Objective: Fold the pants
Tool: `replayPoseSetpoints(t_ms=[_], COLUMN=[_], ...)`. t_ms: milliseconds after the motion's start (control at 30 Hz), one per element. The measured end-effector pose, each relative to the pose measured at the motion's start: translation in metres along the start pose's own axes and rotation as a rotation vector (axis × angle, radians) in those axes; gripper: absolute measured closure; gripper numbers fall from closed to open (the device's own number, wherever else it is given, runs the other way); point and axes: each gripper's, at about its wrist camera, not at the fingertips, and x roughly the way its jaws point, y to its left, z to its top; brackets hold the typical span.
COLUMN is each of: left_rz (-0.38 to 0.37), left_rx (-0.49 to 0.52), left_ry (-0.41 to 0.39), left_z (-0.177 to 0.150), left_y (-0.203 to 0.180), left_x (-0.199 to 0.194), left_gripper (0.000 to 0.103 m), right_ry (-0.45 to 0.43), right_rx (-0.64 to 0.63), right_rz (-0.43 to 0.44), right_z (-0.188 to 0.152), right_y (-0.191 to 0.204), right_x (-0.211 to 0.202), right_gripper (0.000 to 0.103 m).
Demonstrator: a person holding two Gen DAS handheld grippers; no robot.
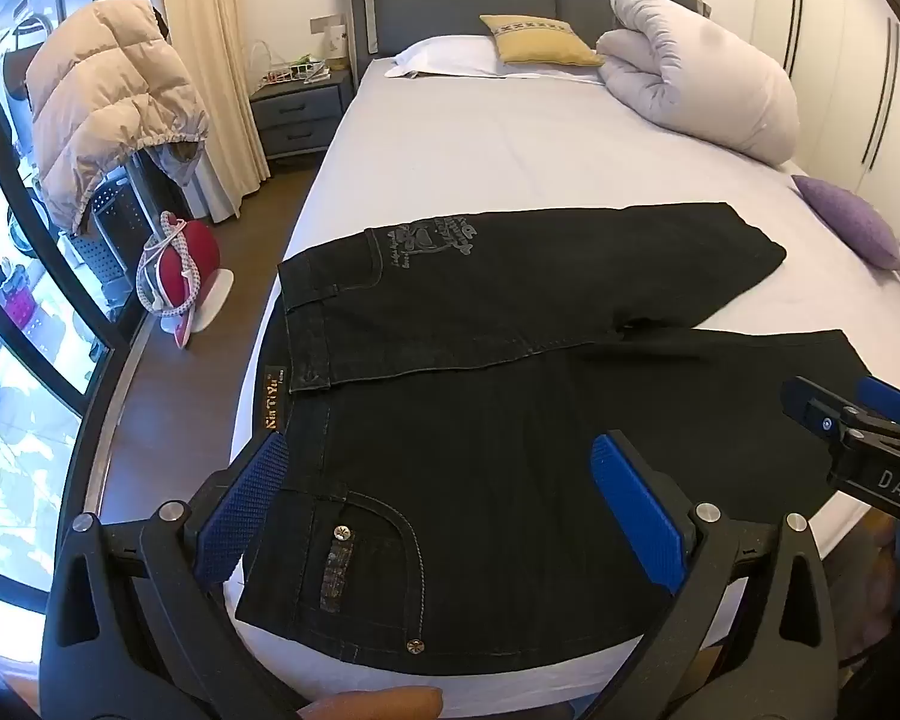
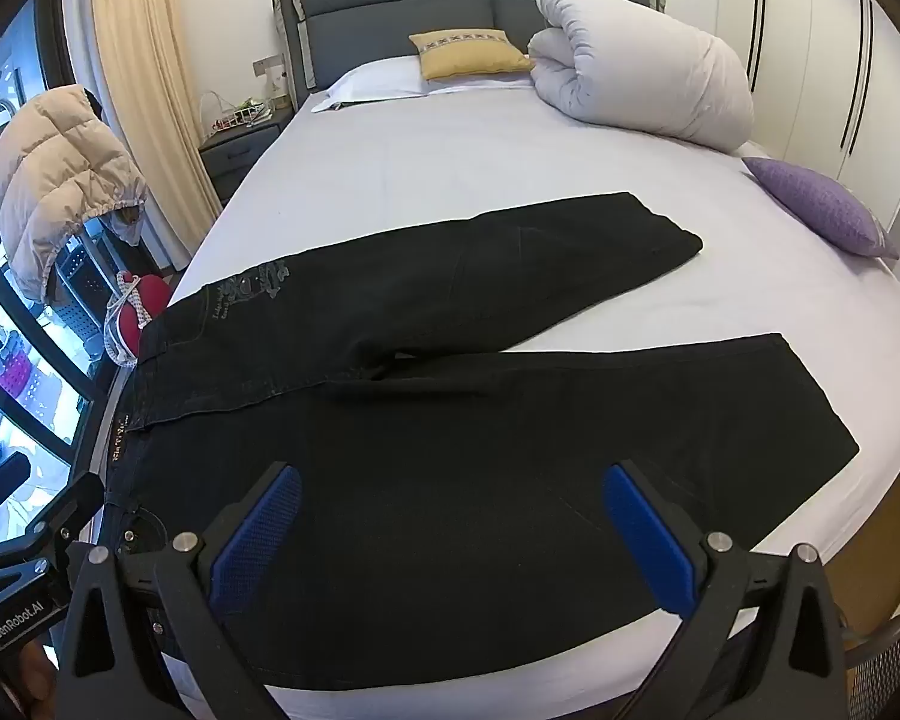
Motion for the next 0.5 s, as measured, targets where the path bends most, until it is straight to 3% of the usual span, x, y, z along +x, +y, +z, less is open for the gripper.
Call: replayPoseSetpoints(t_ms=[500], left_rz=[-0.003], left_rx=[-0.004], left_ry=[0.004], left_z=[0.0025], left_y=[0.0010], left_x=[0.0041], left_gripper=[0.000], right_ry=[0.001], right_rx=[-0.003], right_rz=[-0.001], right_z=[-0.0003], right_y=[0.0007], right_x=[-0.0001], right_gripper=[0.000])
